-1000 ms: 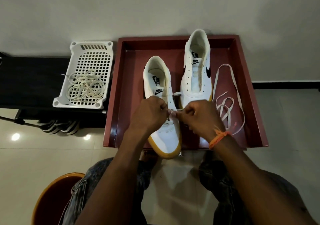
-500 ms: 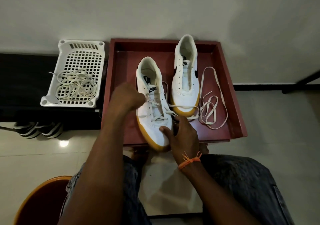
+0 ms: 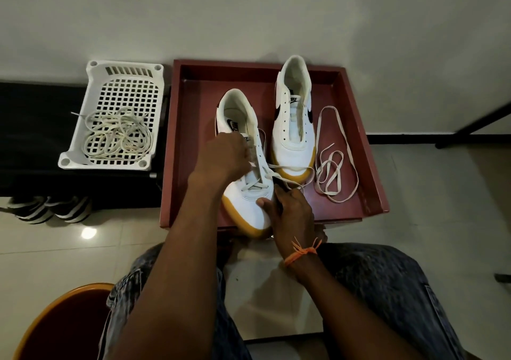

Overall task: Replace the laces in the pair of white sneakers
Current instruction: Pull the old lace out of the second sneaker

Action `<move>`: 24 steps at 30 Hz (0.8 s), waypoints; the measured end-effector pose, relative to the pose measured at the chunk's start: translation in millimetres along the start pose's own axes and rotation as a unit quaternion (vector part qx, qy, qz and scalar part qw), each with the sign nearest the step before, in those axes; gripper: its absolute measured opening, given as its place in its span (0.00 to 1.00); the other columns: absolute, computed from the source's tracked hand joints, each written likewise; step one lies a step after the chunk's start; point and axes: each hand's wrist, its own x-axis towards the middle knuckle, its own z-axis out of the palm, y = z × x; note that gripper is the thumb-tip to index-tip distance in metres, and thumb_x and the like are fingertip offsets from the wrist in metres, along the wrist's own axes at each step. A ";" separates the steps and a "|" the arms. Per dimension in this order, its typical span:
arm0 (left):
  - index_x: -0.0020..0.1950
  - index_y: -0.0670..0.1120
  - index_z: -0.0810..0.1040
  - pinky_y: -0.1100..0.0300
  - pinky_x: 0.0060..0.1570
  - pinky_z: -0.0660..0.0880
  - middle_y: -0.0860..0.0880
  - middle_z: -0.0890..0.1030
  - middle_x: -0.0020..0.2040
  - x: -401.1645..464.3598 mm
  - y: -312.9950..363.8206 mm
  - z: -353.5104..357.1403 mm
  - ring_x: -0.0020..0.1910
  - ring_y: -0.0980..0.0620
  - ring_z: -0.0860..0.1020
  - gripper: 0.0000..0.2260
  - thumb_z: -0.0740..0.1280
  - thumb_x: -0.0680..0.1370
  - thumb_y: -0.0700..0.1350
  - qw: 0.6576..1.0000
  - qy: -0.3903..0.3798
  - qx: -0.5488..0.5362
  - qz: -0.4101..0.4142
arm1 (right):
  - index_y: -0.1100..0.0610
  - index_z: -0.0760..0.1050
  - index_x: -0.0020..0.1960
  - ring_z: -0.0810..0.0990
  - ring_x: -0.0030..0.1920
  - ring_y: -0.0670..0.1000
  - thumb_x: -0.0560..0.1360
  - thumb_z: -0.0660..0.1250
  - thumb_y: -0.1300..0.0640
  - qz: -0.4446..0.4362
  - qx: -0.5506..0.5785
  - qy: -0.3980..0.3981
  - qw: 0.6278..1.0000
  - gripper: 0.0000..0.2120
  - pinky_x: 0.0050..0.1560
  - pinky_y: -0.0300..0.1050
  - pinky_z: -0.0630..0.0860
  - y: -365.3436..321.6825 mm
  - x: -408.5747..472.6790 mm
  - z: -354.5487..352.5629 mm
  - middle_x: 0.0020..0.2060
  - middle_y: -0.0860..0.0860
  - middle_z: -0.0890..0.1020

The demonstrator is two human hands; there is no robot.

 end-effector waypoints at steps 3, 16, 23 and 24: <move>0.44 0.45 0.85 0.51 0.48 0.79 0.48 0.84 0.45 -1.4 2.7 3.0 0.47 0.47 0.81 0.04 0.73 0.71 0.42 0.999 -0.019 -0.040 0.019 | 0.51 0.77 0.66 0.79 0.52 0.56 0.76 0.65 0.40 0.003 0.009 -0.001 1.000 0.23 0.49 0.48 0.77 0.3 0.3 0.3 0.51 0.55 0.80; 0.44 0.39 0.82 0.61 0.33 0.68 0.42 0.83 0.40 -8.8 -22.5 -32.0 0.39 0.42 0.80 0.08 0.65 0.70 0.38 0.939 0.294 -0.128 -0.125 | 0.54 0.78 0.64 0.78 0.46 0.56 0.74 0.71 0.46 0.004 0.003 0.015 1.000 0.21 0.42 0.47 0.75 1.4 0.1 2.4 0.44 0.55 0.78; 0.43 0.47 0.85 0.51 0.46 0.80 0.51 0.83 0.40 0.3 -4.1 -5.8 0.42 0.50 0.81 0.02 0.74 0.72 0.45 0.999 0.013 -0.014 0.037 | 0.50 0.78 0.65 0.78 0.47 0.55 0.75 0.66 0.40 0.002 0.017 0.013 1.000 0.23 0.44 0.48 0.77 3.2 1.1 3.0 0.45 0.55 0.78; 0.43 0.47 0.85 0.49 0.47 0.80 0.49 0.84 0.42 -0.5 -1.4 -1.2 0.44 0.48 0.81 0.03 0.73 0.72 0.44 0.999 -0.003 -0.007 0.037 | 0.51 0.78 0.65 0.79 0.47 0.55 0.75 0.65 0.39 0.001 0.018 0.016 1.000 0.23 0.44 0.49 0.77 3.4 1.1 3.4 0.46 0.55 0.79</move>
